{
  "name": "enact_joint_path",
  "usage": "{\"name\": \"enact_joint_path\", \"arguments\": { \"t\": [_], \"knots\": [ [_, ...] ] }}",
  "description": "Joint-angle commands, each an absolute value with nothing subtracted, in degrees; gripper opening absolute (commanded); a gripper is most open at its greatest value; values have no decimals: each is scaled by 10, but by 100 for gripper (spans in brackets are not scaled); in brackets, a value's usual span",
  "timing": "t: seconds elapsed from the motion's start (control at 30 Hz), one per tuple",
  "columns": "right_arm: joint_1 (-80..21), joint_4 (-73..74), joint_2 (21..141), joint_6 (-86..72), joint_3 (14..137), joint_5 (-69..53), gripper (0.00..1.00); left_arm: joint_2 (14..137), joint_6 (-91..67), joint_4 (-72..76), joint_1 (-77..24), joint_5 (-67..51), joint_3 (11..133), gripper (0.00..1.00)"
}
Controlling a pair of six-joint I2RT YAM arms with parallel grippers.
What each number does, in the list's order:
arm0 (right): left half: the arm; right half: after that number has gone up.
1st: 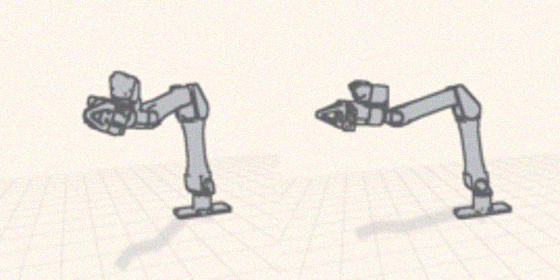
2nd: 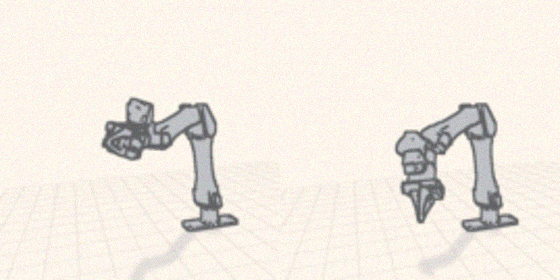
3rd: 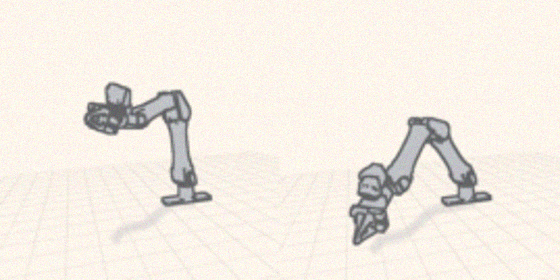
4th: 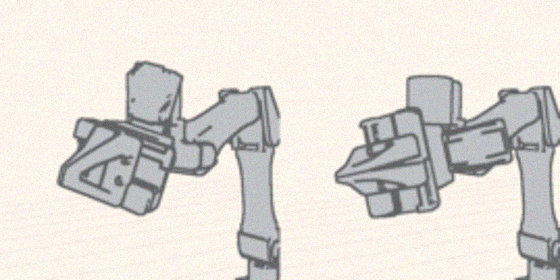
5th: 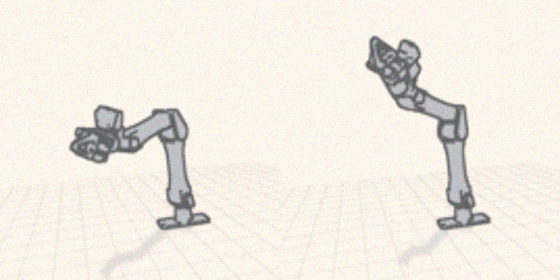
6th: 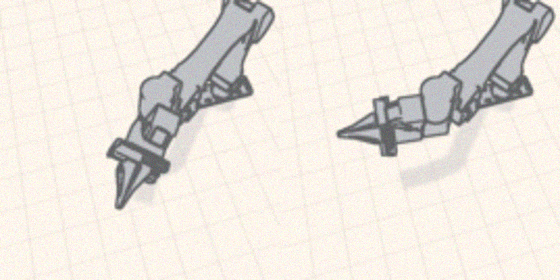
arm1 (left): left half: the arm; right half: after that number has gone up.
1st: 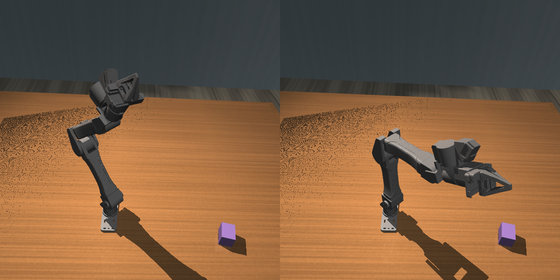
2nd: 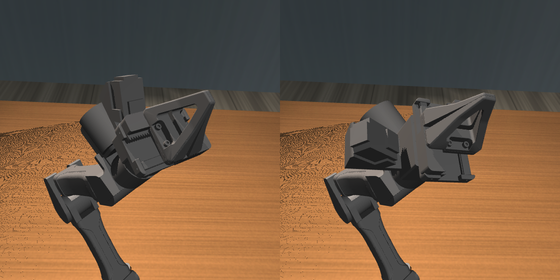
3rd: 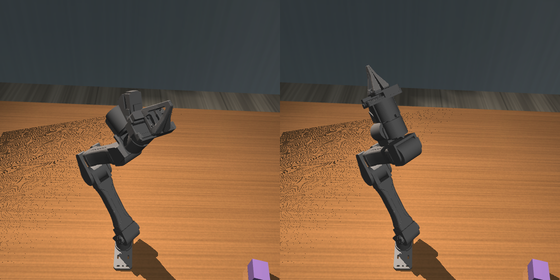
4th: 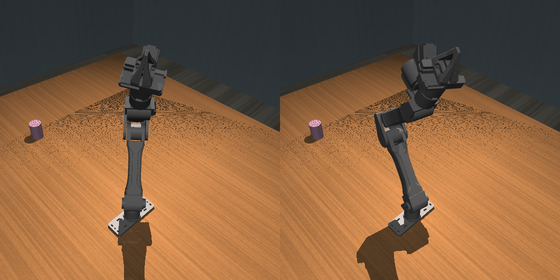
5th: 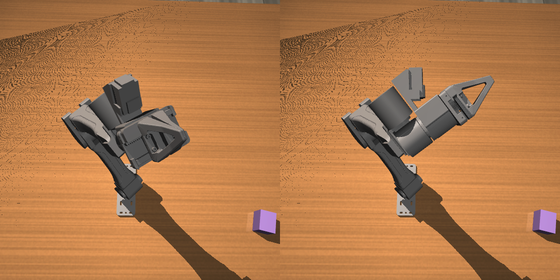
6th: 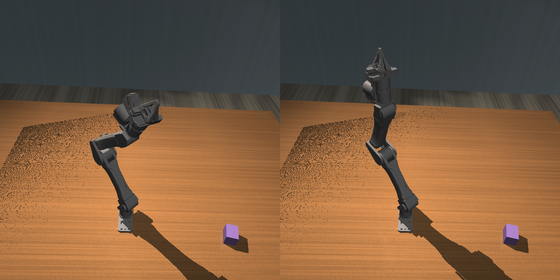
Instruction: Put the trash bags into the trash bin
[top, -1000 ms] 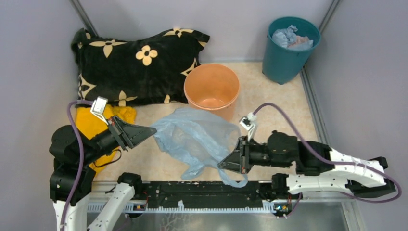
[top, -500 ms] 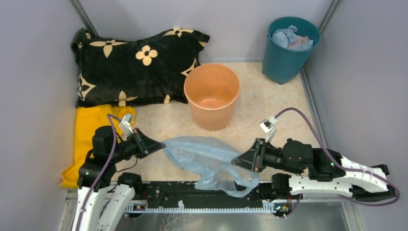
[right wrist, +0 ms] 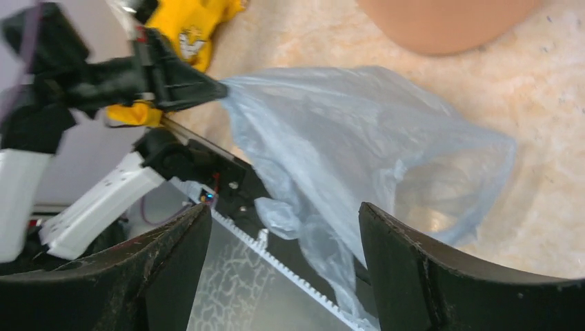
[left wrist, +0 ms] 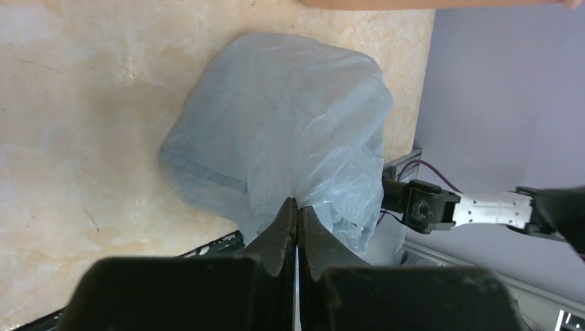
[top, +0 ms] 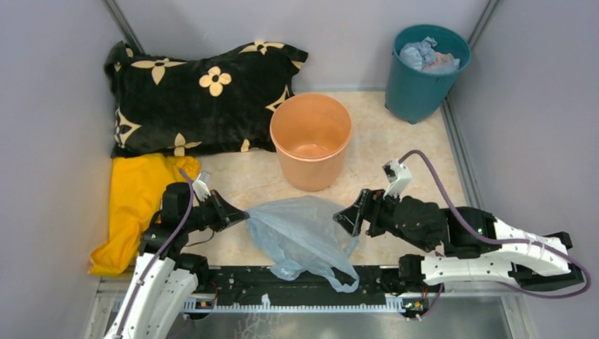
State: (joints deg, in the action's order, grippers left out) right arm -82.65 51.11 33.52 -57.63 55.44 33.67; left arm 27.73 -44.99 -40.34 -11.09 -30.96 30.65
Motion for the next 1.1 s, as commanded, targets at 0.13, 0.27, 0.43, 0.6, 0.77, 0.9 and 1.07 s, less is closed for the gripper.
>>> {"name": "enact_joint_path", "arguments": {
  "t": [0.13, 0.27, 0.43, 0.6, 0.77, 0.9, 1.07],
  "knots": [
    [-831, 476, 453, -502, 695, 122, 73, 321, -464, -299, -107, -283, 279, 0],
    [-891, 402, 523, -567, 638, 113, 75, 340, -465, -283, -107, -274, 280, 0],
    [-953, 424, 589, -704, 621, 232, 79, 349, -466, -276, -107, -263, 282, 0],
    [-1005, 469, 637, -883, 639, 357, 79, 346, -472, -268, -107, -260, 274, 0],
    [-1040, 495, 728, -1040, 677, 417, 78, 341, -468, -259, -107, -257, 270, 0],
    [-1043, 489, 799, -1152, 684, 413, 77, 336, -464, -259, -107, -262, 270, 0],
    [-1047, 512, 843, -1247, 692, 425, 77, 329, -450, -274, -107, -261, 276, 0]
  ]
}}
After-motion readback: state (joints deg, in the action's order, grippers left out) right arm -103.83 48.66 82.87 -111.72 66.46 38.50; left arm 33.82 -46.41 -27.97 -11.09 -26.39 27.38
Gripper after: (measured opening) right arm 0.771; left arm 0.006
